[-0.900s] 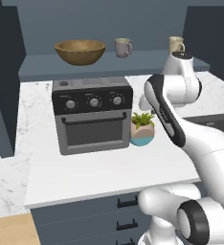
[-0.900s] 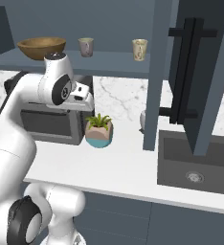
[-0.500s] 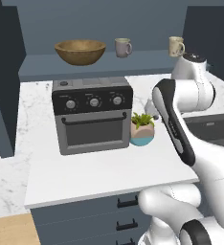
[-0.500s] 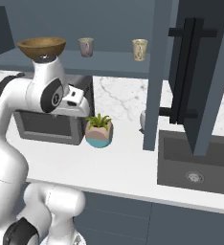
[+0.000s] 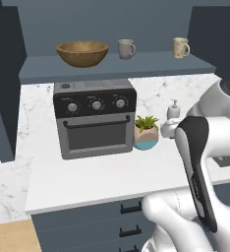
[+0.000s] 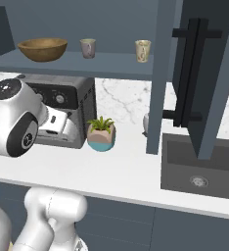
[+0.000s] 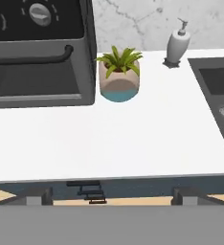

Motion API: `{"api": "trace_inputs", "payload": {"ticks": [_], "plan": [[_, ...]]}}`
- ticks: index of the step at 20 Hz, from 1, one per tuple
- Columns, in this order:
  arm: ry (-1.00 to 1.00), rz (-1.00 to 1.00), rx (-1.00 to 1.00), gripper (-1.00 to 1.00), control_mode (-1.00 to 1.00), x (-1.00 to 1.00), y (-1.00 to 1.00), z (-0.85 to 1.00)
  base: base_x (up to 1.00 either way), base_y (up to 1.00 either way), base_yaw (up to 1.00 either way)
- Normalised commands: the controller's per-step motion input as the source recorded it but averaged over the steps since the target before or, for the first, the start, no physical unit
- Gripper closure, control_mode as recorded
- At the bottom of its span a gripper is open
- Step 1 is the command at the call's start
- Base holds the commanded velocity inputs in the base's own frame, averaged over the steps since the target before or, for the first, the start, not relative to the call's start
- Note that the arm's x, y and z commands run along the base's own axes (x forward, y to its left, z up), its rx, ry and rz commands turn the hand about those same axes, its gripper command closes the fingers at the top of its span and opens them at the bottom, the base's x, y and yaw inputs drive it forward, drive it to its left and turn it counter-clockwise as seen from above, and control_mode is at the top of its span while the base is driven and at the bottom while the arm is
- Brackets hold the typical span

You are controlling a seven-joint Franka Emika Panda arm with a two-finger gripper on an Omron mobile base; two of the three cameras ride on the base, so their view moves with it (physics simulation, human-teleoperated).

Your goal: Gather all objects into one cabinet and sort the glasses and bowls to opposite sides.

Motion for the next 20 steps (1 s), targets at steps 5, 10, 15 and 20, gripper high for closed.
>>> {"api": "trace_inputs", "payload": {"ticks": [5,10,15,20], "plan": [[-0.04,-0.02,0.0,-1.0,-1.0,-0.34,0.09,0.48,0.0,0.0,0.0],[0.01,-0.03,0.0,-1.0,-1.0,-0.07,0.0,0.53,0.0,0.0,0.0],[0.03,-0.01,0.0,-1.0,-1.0,0.0,0.0,0.2,0.0,0.0,0.0],[0.0,0.0,0.0,-1.0,-1.0,0.0,0.0,0.0,0.0,0.0,0.0]]}}
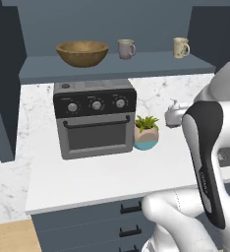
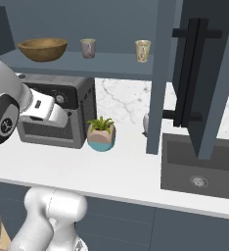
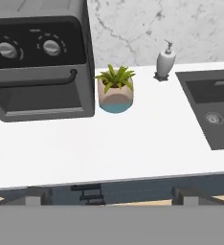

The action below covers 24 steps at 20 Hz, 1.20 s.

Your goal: Gather all objects into one cabinet and sort the glasses and bowls to opposite sides.

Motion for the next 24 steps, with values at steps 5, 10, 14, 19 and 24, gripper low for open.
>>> {"api": "trace_inputs", "payload": {"ticks": [5,10,14,19,24], "plan": [[0.0,0.0,0.0,-1.0,-1.0,-0.18,0.0,-0.15,0.0,0.0,0.0],[0.0,0.0,0.0,-1.0,-1.0,-0.49,0.0,-0.23,0.0,0.0,0.0],[0.0,0.0,0.0,-1.0,1.0,0.0,0.0,0.0,-0.82,-0.08,0.0],[0.0,0.0,0.0,-1.0,1.0,0.0,0.0,0.0,-0.91,-0.3,-0.01],[0.0,0.0,0.0,-1.0,1.0,0.0,0.0,0.0,-0.68,-0.4,-0.08]]}}
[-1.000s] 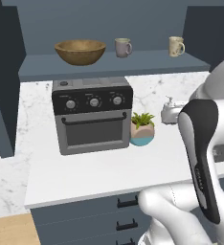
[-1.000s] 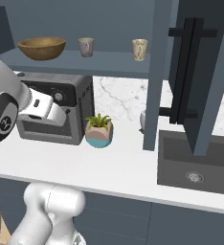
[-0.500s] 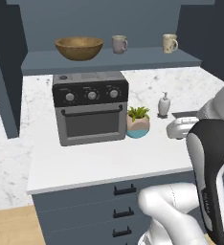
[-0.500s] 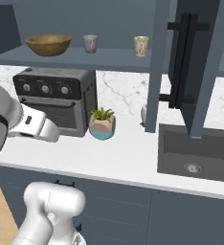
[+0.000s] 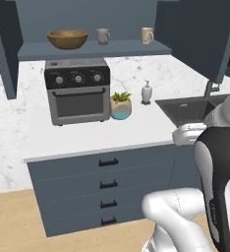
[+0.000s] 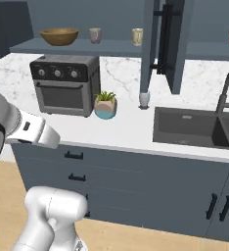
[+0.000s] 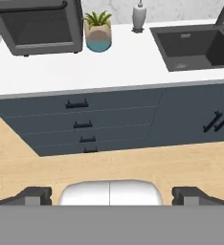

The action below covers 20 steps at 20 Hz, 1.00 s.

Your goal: Gather all objects into one cabinet and sort the glasses and bowls to opposite sides.

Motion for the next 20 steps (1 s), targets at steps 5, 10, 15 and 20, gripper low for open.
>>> {"api": "trace_inputs", "payload": {"ticks": [5,10,15,20], "plan": [[0.0,0.0,0.0,-1.0,1.0,0.0,0.0,0.0,-0.22,-0.22,-0.24],[0.0,0.0,0.0,-1.0,1.0,0.0,0.0,0.0,0.0,-0.1,-0.51],[0.0,0.0,0.0,-1.0,1.0,0.0,0.0,0.0,0.0,-0.51,-0.34],[0.0,0.0,0.0,-1.0,1.0,0.0,0.0,0.0,0.07,-1.0,0.13]]}}
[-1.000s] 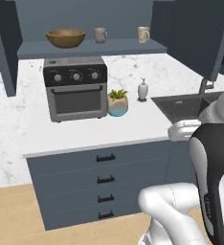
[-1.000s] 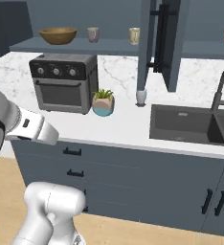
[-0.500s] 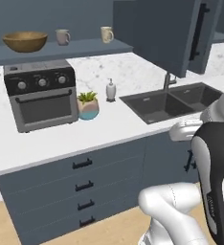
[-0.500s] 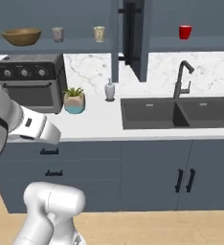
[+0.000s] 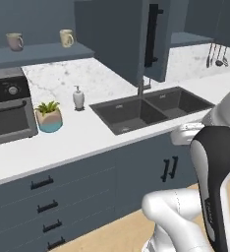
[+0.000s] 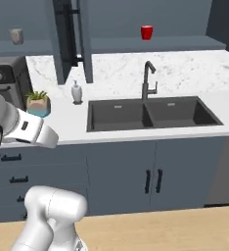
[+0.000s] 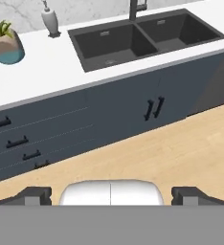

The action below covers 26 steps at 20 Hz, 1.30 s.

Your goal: Gather all objects into one cabinet and sort the glasses and bowls to opposite sides.

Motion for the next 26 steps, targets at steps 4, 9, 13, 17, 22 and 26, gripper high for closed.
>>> {"api": "trace_inputs", "payload": {"ticks": [4,9,13,17,22,26], "plan": [[0.0,0.0,0.0,-1.0,1.0,0.0,0.0,0.0,0.28,-1.0,0.29],[0.0,0.0,0.0,-1.0,1.0,0.0,0.0,0.0,0.51,-1.0,0.26],[0.0,0.0,0.0,-1.0,1.0,0.0,0.0,0.0,0.69,-0.95,0.3],[0.0,0.0,0.0,-1.0,1.0,0.0,0.0,0.0,0.6,-0.82,0.3],[0.0,0.0,0.0,-1.0,1.0,0.0,0.0,0.0,0.47,-0.44,0.27],[0.0,0.0,0.0,-1.0,1.0,0.0,0.0,0.0,0.13,0.0,0.06]]}}
